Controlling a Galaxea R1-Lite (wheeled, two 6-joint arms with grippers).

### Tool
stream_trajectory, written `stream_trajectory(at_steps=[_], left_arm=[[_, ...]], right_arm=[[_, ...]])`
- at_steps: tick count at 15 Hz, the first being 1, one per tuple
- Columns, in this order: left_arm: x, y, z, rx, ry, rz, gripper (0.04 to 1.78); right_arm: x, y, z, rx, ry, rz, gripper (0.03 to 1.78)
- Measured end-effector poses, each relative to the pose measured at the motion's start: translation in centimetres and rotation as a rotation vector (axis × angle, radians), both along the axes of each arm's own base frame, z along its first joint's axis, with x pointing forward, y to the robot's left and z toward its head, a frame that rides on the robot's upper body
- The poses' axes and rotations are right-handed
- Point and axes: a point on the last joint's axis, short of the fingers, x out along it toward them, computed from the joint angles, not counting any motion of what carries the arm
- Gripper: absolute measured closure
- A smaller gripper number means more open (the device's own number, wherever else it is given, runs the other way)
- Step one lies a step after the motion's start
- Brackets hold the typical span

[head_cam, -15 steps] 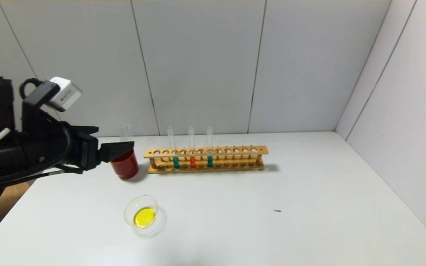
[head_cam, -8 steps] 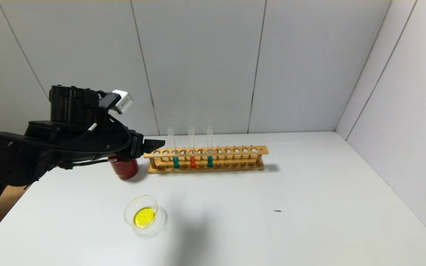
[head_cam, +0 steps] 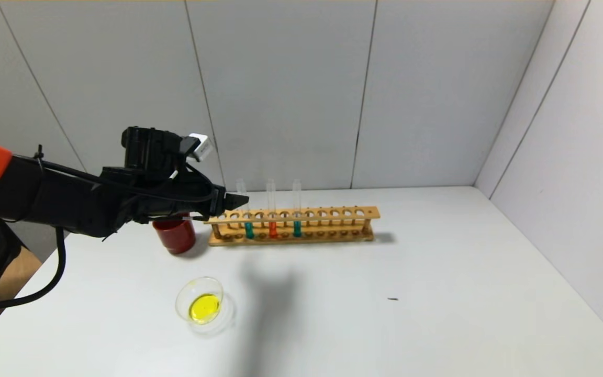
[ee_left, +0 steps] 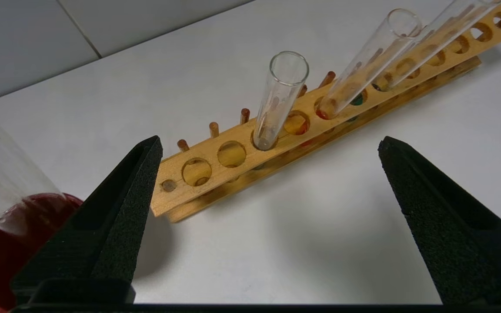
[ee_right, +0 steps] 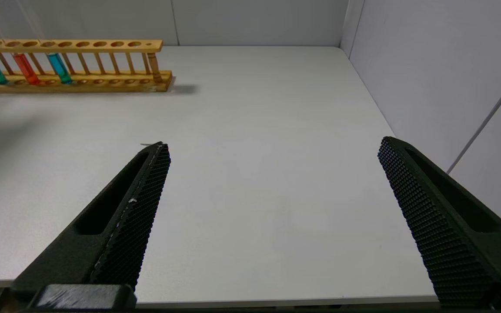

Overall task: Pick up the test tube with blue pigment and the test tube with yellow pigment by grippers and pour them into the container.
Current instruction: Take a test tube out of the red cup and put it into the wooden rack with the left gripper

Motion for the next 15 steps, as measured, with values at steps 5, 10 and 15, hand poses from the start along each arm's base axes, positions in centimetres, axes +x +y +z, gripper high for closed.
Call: stream_trajectory(at_steps=[5,10,15], left_arm=[[2.3,-0.7,-0.7,-0.002,-0.009,-0.004,0.07],[3.8,-1.5,-1.7,-0.008,0.001,-0.008,0.22],[4.5,-2.1,-2.4,-0.008,0.004,-0.017,0.97]], right_arm=[[0.0,0.0,0.0,0.000,0.000,0.000,0.06],[0.0,0.0,0.0,0.000,0.000,0.000,0.06],[0.0,0.0,0.0,0.000,0.000,0.000,0.06]])
